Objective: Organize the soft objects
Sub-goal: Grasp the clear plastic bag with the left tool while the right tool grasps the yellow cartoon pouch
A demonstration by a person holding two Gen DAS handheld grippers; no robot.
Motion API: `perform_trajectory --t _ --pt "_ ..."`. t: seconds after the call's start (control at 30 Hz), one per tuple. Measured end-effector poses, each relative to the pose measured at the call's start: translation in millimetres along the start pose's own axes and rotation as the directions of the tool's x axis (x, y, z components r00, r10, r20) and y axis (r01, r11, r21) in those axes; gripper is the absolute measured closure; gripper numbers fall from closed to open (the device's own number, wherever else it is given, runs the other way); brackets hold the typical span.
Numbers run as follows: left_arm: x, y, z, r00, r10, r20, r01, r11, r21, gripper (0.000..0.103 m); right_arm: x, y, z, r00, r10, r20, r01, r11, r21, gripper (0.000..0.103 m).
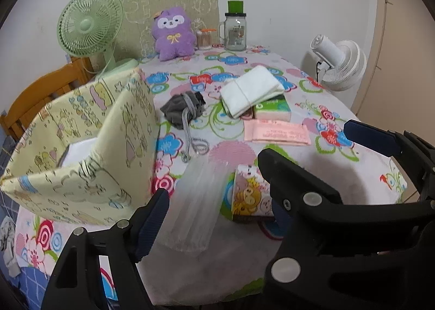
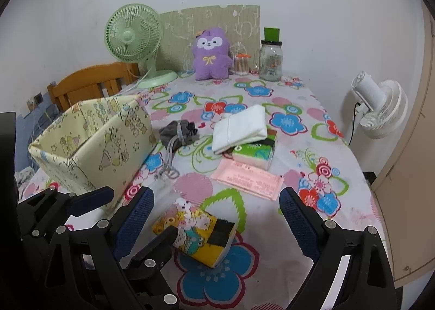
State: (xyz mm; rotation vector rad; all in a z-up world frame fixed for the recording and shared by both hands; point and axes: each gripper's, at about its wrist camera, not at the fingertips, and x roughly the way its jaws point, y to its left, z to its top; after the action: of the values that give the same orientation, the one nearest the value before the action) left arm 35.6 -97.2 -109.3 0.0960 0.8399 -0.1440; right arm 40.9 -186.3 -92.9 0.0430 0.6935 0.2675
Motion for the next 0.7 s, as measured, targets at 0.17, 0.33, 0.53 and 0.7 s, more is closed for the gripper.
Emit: perform_trajectory --t 0.17,0.33,0.53,0.7 --pt "7 3 -9 1.0 0.003 -0.019 -0.003 1.0 0.004 0.025 8 4 -8 1.0 0.001 -0.023 -0.001 1.0 -0.01 0.008" --pt "8 9 -14 1.0 -0.008 -0.017 0.008 1.0 0.01 0.026 17 9 -14 0.999 -0.001 -0.052 0.0 1.0 -0.015 0.008" --pt "17 17 -19 0.999 -0.006 -0.036 0.006 1.0 0.0 0.028 28 22 -18 0.997 0.0 -0.08 -0.003 0.999 -0.037 0.008" --pt "22 16 -20 0.999 0.012 -0.03 -0.011 1.0 0.013 0.028 40 21 -20 0.993 -0.002 -0.116 0.0 1.0 -0.018 0.008"
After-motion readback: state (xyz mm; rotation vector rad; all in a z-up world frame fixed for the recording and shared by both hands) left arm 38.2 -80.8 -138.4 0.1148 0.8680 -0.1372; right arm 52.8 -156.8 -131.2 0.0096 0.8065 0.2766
